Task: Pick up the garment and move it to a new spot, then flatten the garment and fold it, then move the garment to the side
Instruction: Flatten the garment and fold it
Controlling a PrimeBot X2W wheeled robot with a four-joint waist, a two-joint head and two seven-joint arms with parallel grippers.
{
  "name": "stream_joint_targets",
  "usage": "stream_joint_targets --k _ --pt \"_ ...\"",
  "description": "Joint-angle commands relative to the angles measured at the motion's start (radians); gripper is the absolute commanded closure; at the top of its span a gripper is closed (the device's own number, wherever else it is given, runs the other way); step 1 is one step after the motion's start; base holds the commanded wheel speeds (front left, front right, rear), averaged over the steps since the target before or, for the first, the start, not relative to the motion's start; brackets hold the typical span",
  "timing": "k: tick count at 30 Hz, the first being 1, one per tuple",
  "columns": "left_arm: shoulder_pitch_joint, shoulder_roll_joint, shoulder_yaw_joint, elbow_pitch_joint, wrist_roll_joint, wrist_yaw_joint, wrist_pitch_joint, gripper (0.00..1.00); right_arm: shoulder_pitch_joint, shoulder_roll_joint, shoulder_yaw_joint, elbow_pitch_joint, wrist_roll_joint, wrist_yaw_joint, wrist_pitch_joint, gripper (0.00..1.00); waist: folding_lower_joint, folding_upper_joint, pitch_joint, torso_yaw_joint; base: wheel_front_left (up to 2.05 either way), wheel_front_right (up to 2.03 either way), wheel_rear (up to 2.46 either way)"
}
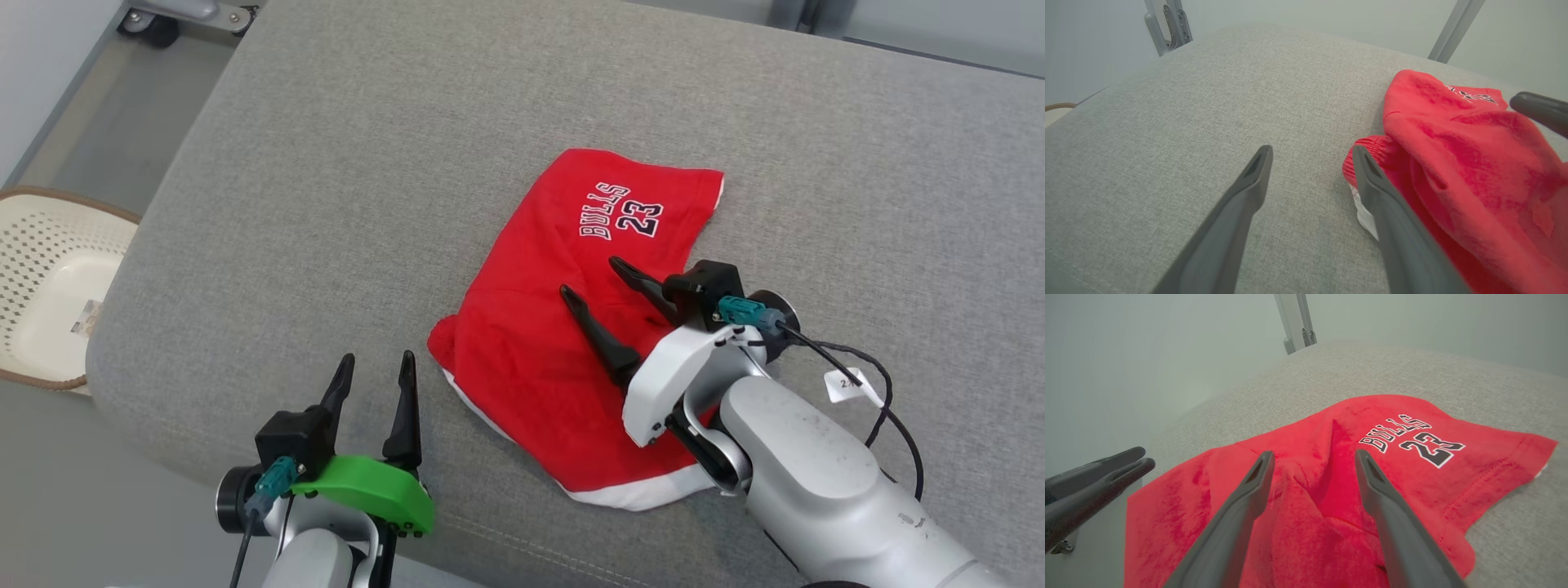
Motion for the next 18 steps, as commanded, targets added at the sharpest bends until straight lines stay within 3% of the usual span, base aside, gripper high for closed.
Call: stream_joint_targets --k 1,5,6,7,8,9,18 --pt "0.009 0.003 -0.002 -0.006 -0.009 0.007 0.000 0.00 -0.017 -0.005 0.000 0.017 -0.001 -0.001 0.003 0.00 0.0000 0.0000 0.010 0.039 0.00 0.00 0.00" --pt "0.015 0.002 -0.016 -0.012 -0.014 0.010 0.000 0.00 -0.049 0.006 0.014 0.093 -0.003 -0.001 0.024 0.00 0.0000 0.0000 0.014 0.057 0.00 0.00 0.00" --pt "0.016 0.002 -0.019 -0.014 -0.015 0.011 0.000 0.00 -0.058 0.007 0.017 0.113 -0.003 -0.001 0.033 0.09 0.0000 0.0000 0.015 0.060 0.00 0.00 0.00" --pt "0.017 0.002 -0.021 -0.015 -0.017 0.012 0.000 0.00 -0.064 0.006 0.023 0.130 -0.005 -0.001 0.039 0.54 0.0000 0.0000 0.016 0.062 0.00 0.00 0.00" --pt "0.017 0.002 -0.024 -0.017 -0.019 0.013 0.000 0.00 -0.070 0.008 0.026 0.142 -0.001 -0.001 0.038 0.62 0.0000 0.0000 0.016 0.063 0.00 0.00 0.00" --pt "0.016 0.002 -0.024 -0.018 -0.019 0.015 0.000 0.00 -0.075 0.010 0.027 0.154 0.005 -0.001 0.036 1.00 0.0000 0.0000 0.016 0.064 0.00 0.00 0.00" --pt "0.022 0.003 -0.009 -0.031 -0.003 0.013 0.000 0.00 -0.096 -0.025 -0.044 0.223 -0.005 -0.001 -0.071 1.00 0.0000 0.0000 0.002 0.015 0.00 0.00 0.00"
